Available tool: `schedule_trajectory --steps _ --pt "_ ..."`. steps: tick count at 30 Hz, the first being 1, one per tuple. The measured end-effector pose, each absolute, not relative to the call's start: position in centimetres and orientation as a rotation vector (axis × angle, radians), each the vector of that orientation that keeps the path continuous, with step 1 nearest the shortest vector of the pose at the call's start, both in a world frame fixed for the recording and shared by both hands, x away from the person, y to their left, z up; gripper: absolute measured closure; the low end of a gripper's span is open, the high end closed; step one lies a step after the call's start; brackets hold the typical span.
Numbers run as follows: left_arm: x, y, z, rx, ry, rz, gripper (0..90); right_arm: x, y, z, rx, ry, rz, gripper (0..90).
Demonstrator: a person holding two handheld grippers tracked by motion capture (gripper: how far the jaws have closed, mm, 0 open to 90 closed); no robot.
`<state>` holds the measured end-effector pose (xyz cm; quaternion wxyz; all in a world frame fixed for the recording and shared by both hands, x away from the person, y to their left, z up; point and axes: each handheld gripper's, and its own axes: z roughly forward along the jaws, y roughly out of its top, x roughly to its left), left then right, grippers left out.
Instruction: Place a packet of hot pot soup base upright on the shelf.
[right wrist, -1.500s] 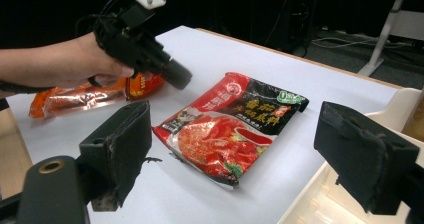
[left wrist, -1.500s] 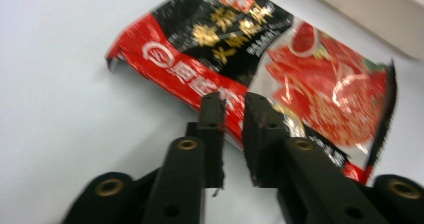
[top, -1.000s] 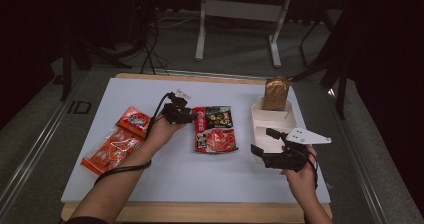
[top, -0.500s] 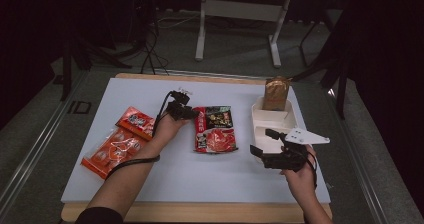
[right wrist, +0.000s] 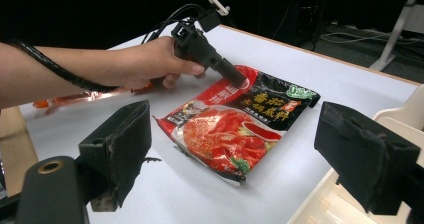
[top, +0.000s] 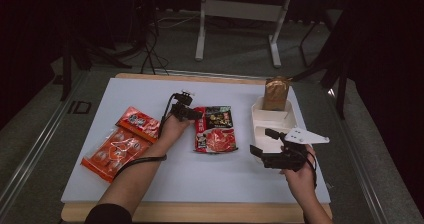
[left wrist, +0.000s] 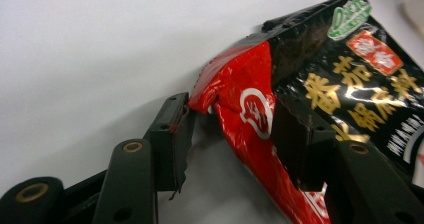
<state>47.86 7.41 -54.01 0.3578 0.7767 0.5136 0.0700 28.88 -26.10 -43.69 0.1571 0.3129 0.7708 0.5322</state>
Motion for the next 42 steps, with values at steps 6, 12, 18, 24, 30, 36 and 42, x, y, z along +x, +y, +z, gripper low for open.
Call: schedule_trajectory --steps 6,12,18,24,30,36,42 --pt "47.9 6.8 -54.1 2.034 1.304 0.158 61.1 29.0 -26.2 -43.9 0.901 2.213 1.521 15.0" --pt "47.6 6.5 -53.9 2.044 1.297 0.207 78.2 29.1 -26.2 -44.0 0.904 2.212 1.518 15.0" --pt "47.1 6.0 -53.3 2.027 1.267 0.244 86.5 29.2 -26.2 -44.0 0.906 2.21 1.517 14.9" --pt "46.6 6.1 -51.9 2.02 1.235 0.253 87.0 29.2 -26.2 -43.9 0.904 2.203 1.522 14.9" --pt "45.9 6.2 -50.5 2.006 1.197 0.267 87.4 29.1 -26.4 -43.7 0.9 2.183 1.519 14.8" --pt "44.8 6.0 -48.9 1.983 1.145 0.285 87.6 29.0 -26.5 -43.4 0.898 2.169 1.526 14.8" --pt "43.6 6.1 -47.6 1.962 1.098 0.286 87.6 28.9 -26.3 -43.1 0.834 2.16 1.488 14.8"
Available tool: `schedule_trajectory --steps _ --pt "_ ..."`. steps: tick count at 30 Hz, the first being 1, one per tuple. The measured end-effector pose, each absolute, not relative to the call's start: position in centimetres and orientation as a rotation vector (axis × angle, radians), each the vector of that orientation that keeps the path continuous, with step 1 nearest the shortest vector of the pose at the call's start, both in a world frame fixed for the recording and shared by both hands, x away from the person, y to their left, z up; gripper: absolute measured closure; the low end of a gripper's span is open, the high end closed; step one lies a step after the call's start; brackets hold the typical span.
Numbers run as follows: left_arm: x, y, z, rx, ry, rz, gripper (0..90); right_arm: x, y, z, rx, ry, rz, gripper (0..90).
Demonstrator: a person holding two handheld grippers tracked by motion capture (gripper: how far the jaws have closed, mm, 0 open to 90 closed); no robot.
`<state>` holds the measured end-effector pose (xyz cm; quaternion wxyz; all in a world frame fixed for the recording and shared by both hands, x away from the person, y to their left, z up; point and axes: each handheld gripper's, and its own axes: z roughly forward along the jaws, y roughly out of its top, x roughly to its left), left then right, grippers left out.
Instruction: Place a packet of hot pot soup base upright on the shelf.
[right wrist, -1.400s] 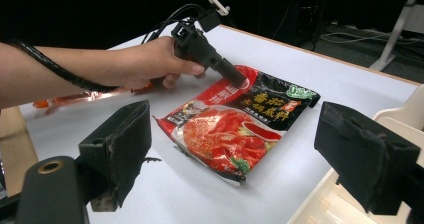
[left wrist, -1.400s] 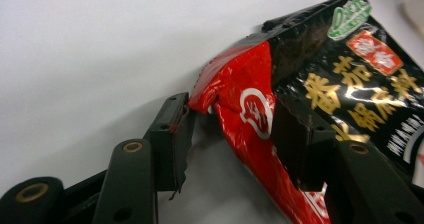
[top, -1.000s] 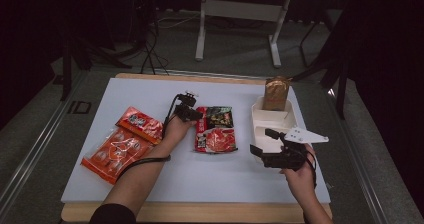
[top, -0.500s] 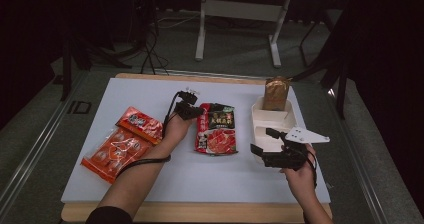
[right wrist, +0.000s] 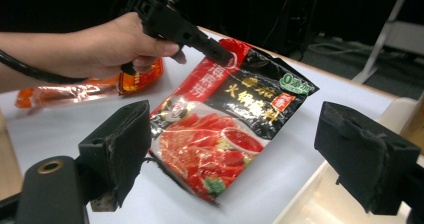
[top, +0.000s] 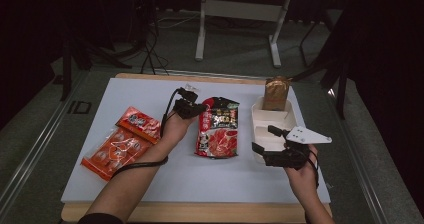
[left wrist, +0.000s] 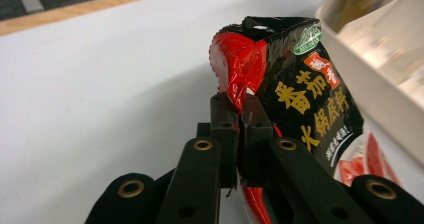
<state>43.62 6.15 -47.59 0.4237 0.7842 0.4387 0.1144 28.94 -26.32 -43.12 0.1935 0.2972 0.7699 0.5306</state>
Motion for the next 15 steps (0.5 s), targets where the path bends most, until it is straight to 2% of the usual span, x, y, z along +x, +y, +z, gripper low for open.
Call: schedule_trajectory --steps 15 --pt "40.4 5.9 -45.6 1.923 1.002 0.351 87.5 28.7 -26.3 -42.6 0.904 2.153 1.489 11.4"
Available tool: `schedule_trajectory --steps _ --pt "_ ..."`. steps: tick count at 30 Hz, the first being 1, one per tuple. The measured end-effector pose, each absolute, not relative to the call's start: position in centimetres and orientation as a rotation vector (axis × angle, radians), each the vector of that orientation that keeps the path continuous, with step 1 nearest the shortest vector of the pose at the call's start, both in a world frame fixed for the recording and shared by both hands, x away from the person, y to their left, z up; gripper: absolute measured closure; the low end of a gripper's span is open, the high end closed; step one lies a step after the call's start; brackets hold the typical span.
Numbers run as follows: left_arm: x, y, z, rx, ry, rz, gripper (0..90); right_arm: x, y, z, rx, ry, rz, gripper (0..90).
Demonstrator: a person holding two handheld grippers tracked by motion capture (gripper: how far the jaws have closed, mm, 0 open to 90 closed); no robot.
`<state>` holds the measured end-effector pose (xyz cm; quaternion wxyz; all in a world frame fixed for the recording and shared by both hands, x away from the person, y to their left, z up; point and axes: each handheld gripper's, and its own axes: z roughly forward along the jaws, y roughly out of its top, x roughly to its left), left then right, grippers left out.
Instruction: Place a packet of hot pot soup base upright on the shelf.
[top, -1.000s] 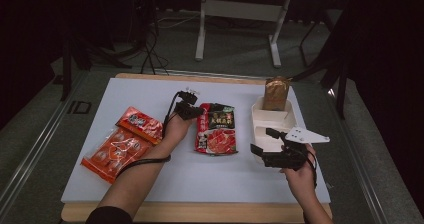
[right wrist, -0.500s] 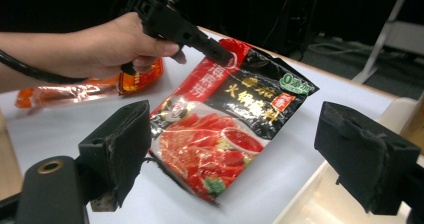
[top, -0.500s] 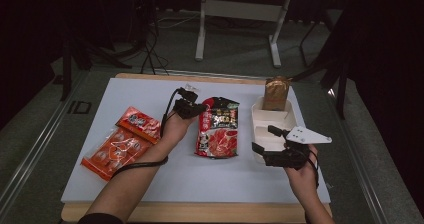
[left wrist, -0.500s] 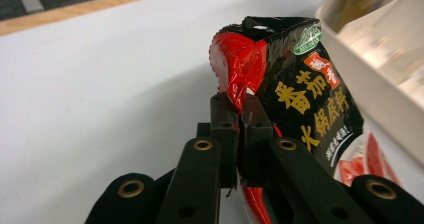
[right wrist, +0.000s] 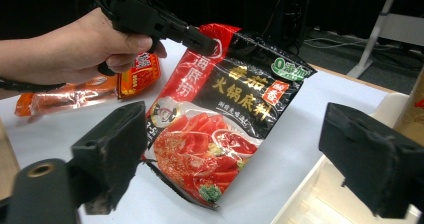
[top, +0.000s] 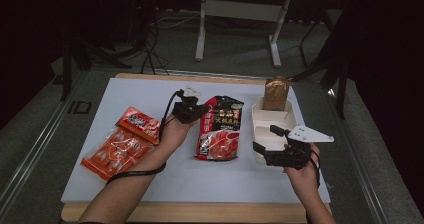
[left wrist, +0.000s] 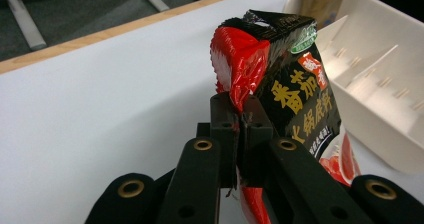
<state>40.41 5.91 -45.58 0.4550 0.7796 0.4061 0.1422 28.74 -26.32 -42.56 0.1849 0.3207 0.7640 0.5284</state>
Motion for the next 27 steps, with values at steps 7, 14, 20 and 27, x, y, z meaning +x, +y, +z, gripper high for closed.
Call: schedule_trajectory --steps 7,14,20,27 --pt "39.3 5.6 -44.9 1.901 0.974 0.37 87.6 28.7 -25.8 -42.5 0.874 2.167 1.468 10.6" --pt "37.9 5.0 -43.3 1.871 0.909 0.399 87.5 28.8 -26.0 -42.4 0.893 2.16 1.436 13.7" --pt "37.0 5.7 -41.8 1.831 0.879 0.373 87.4 28.8 -26.3 -42.2 0.909 2.149 1.429 15.7" --pt "36.6 7.6 -40.8 1.763 0.839 0.307 87.3 28.8 -26.1 -41.3 0.9 2.155 1.454 21.4"
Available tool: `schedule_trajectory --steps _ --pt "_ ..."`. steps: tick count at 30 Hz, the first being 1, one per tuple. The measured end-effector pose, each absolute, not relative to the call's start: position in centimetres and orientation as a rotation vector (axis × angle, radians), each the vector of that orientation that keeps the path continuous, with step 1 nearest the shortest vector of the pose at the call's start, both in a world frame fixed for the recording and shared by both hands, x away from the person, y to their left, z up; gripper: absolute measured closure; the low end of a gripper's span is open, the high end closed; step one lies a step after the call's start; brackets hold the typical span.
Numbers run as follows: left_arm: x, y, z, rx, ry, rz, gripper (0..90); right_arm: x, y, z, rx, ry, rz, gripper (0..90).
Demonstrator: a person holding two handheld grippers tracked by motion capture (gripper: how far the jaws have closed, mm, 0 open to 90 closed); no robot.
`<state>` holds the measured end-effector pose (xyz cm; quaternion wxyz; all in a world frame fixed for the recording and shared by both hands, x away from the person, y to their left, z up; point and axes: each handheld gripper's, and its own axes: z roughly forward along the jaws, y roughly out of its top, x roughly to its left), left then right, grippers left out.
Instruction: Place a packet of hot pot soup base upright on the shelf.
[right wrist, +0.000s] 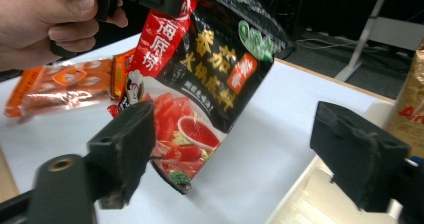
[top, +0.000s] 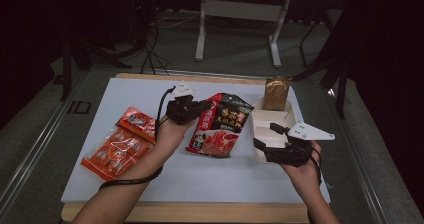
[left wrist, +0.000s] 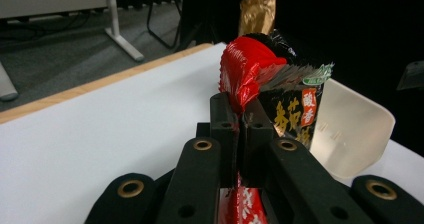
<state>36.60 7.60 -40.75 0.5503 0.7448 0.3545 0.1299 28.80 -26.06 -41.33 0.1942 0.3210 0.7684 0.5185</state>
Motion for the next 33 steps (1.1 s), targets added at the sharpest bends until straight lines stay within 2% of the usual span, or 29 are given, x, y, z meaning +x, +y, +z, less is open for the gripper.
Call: schedule_trajectory --steps 7,17,21,23,28,31,33 --pt "35.7 8.6 -40.1 1.732 0.76 0.309 87.2 29.4 -25.3 -40.6 0.893 2.159 1.471 25.2" --pt "34.7 8.8 -40.1 1.645 0.7 0.209 87.2 31.0 -23.6 -40.4 0.917 2.192 1.528 25.9" --pt "34.4 8.8 -40.0 1.601 0.671 0.165 87.2 31.1 -23.0 -40.1 0.894 2.212 1.539 34.7" --pt "34.2 8.8 -39.9 1.573 0.665 0.157 87.2 31.1 -22.9 -39.8 0.889 2.226 1.577 43.1" --pt "33.8 8.6 -39.5 1.531 0.643 0.148 87.2 31.0 -23.0 -39.2 0.882 2.23 1.618 53.2" --pt "33.8 8.5 -39.5 1.516 0.639 0.142 87.1 30.9 -23.0 -38.8 0.875 2.242 1.634 63.4" --pt "33.8 8.4 -39.7 1.501 0.635 0.125 87.0 30.9 -23.1 -38.6 0.883 2.233 1.652 66.0"
